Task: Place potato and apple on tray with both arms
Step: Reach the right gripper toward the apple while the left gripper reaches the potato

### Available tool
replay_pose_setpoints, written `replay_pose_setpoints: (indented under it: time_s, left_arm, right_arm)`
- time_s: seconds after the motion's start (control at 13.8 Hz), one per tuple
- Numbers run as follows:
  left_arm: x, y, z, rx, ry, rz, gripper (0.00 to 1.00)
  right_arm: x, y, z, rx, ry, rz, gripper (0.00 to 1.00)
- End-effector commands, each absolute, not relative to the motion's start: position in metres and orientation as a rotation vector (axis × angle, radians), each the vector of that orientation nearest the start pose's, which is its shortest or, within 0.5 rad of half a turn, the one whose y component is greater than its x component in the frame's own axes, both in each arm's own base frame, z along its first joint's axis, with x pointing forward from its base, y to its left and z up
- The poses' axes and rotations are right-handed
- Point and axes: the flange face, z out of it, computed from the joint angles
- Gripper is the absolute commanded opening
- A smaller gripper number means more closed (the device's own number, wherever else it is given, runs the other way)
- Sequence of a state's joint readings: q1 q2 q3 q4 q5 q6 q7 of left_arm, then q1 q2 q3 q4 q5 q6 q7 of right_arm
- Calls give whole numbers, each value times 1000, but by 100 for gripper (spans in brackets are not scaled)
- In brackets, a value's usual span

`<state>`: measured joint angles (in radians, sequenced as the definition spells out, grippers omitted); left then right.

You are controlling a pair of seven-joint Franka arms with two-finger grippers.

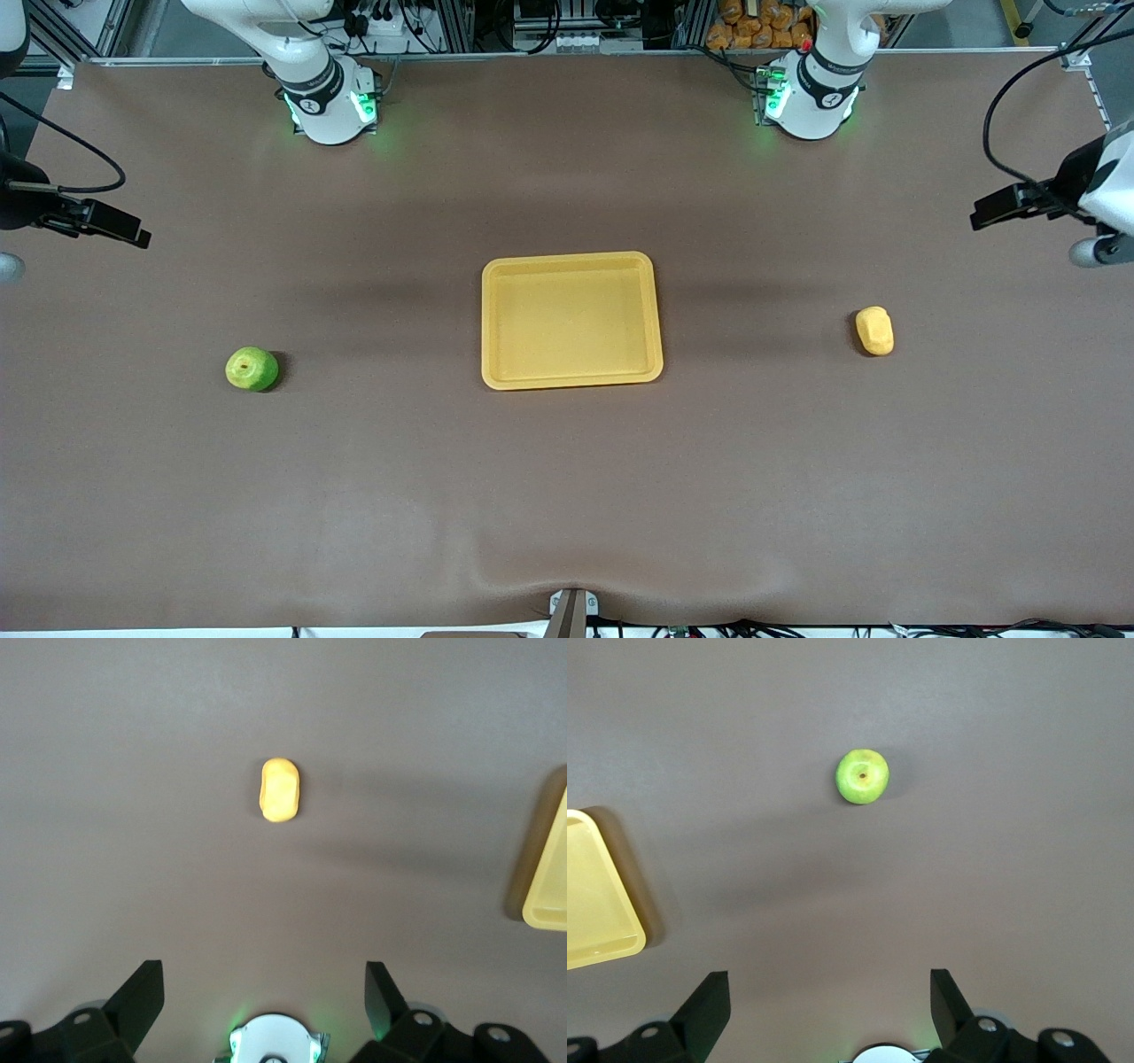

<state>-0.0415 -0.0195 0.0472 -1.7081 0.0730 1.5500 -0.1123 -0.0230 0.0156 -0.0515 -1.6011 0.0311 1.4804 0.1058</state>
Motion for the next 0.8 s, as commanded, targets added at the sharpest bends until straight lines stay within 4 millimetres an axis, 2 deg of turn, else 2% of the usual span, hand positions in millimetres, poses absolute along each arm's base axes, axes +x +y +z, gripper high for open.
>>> replay_pose_setpoints:
  time_s: [0.0, 0.15, 0.36, 0.58, 0.73]
  left_arm:
    - [537, 12, 533, -3065, -144, 180, 100]
    - [537, 10, 498, -3069, -131, 149, 100]
    - [532, 8, 444, -3058, -95, 98, 100]
    - [523, 17, 385, -3068, -106, 11, 100]
    - [524, 17, 351, -3071, -104, 6, 100]
  right_arm:
    - [546, -35, 604, -3078, 282, 161, 100]
    - [552, -37, 603, -3084, 231, 90, 100]
    - [557, -39, 582, -3084, 212, 73, 100]
    - [561, -41, 541, -3085, 221, 91, 100]
    - [568, -42, 515, -3084, 227, 110, 100]
